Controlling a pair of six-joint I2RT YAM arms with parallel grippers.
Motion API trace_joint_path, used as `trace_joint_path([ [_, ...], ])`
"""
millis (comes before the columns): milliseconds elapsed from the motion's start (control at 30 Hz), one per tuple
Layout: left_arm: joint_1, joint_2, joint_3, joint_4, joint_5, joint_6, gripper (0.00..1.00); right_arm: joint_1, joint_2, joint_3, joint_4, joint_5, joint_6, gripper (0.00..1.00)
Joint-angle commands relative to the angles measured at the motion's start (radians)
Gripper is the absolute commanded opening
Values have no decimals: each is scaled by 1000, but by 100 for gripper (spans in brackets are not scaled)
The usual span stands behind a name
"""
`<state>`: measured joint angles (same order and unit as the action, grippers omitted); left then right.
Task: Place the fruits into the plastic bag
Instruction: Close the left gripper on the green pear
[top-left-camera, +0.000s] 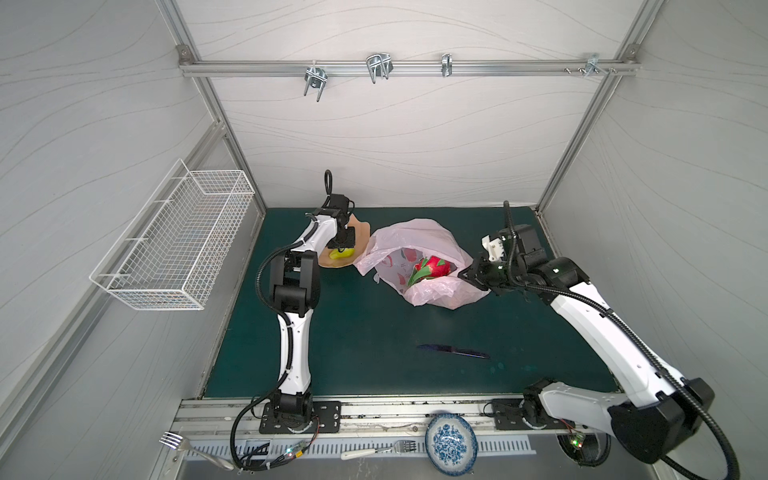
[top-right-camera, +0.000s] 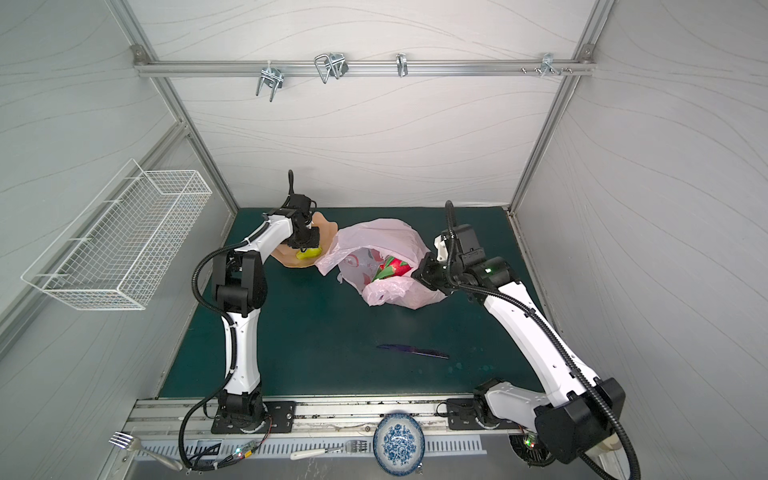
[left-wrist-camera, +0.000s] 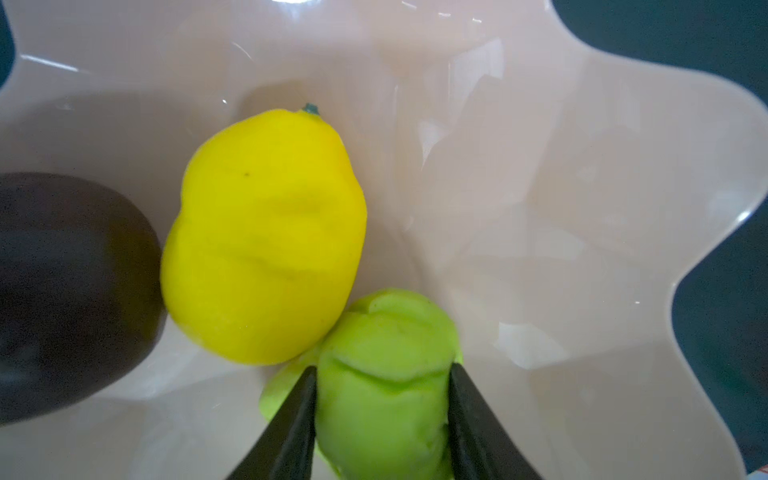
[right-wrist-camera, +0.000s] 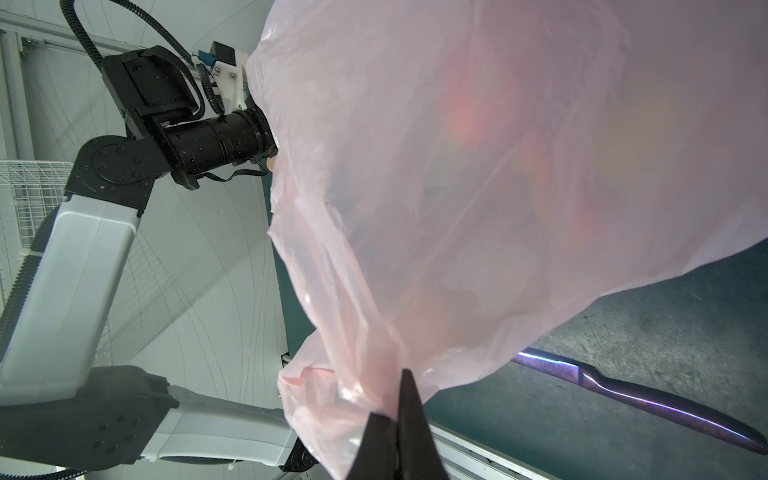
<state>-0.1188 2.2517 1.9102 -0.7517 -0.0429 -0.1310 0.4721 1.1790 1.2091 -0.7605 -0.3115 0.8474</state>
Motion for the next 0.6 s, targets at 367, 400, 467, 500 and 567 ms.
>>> trace_joint_path([
  [367, 4, -184, 16, -60, 36, -16, 26, 7, -11, 23, -11, 9, 4, 0],
  [400, 6, -198, 19, -61, 40, -20, 26, 7, -14, 21, -13, 10, 5, 0],
  [467, 14, -222, 26, -66, 56, -28, 25, 7, -18, 19, -11, 9, 5, 0],
  [500, 17, -237, 26, -67, 63, -30, 25, 7, -19, 18, -11, 9, 4, 0],
  [567, 20, -263, 24, -71, 69, -30, 24, 7, -23, 14, -12, 8, 4, 0],
])
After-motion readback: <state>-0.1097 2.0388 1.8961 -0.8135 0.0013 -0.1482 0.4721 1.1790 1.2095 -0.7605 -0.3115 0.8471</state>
